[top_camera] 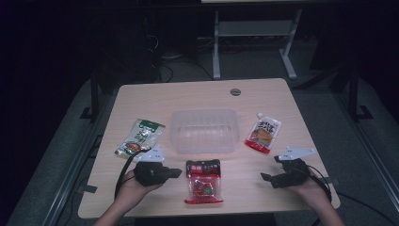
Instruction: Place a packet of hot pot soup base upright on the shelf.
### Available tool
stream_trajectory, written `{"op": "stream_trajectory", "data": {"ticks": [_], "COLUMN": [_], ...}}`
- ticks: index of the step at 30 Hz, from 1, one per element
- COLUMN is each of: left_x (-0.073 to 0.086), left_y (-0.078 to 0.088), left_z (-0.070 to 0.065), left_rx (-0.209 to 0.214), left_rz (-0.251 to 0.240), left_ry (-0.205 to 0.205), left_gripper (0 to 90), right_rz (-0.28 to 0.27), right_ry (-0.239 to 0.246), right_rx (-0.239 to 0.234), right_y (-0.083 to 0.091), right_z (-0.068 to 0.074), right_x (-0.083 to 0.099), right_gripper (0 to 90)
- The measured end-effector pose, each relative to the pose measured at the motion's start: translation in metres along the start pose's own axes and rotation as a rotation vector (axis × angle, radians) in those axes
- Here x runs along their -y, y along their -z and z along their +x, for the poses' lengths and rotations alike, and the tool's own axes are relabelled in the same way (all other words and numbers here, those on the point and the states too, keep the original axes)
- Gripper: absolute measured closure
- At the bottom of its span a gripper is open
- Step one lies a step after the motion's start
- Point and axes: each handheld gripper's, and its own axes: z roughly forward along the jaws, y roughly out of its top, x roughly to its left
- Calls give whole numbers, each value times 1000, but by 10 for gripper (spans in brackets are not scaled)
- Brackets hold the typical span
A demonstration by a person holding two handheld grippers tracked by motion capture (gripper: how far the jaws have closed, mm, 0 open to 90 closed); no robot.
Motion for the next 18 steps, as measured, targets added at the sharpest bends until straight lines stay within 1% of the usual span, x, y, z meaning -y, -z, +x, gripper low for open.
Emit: {"op": "stream_trajectory", "data": {"ticks": [2, 3, 4, 7, 9, 12, 15, 16, 18], "left_x": [-4, -4, -7, -13, -14, -19, -21, -23, -24], "left_y": [-6, -6, -10, -22, -24, -32, -37, -42, -47], "left_z": [-4, -4, -6, -15, -17, -23, -26, -29, -32], "left_rx": [20, 20, 28, 54, 60, 82, 90, 103, 111], "left_rz": [8, 8, 11, 17, 17, 18, 17, 22, 27], "left_ry": [-15, -15, -24, -46, -45, -61, -67, -72, -86], "left_gripper": [896, 897, 897, 896, 897, 897, 896, 897, 897], "right_rz": [1, 1, 1, 7, 8, 6, 7, 12, 13], "right_ry": [3, 3, 3, 13, 12, 12, 12, 13, 14], "right_rx": [-2, -2, -2, -2, -2, -1, -4, -5, -5], "right_y": [0, 0, -1, -1, -1, -1, -2, -2, -2], "right_z": [0, 0, 0, 0, 0, 1, 1, 1, 1], "right_x": [0, 0, 0, 0, 0, 0, 0, 0, 0], "right_gripper": [127, 127, 127, 127, 127, 127, 127, 127, 127]}}
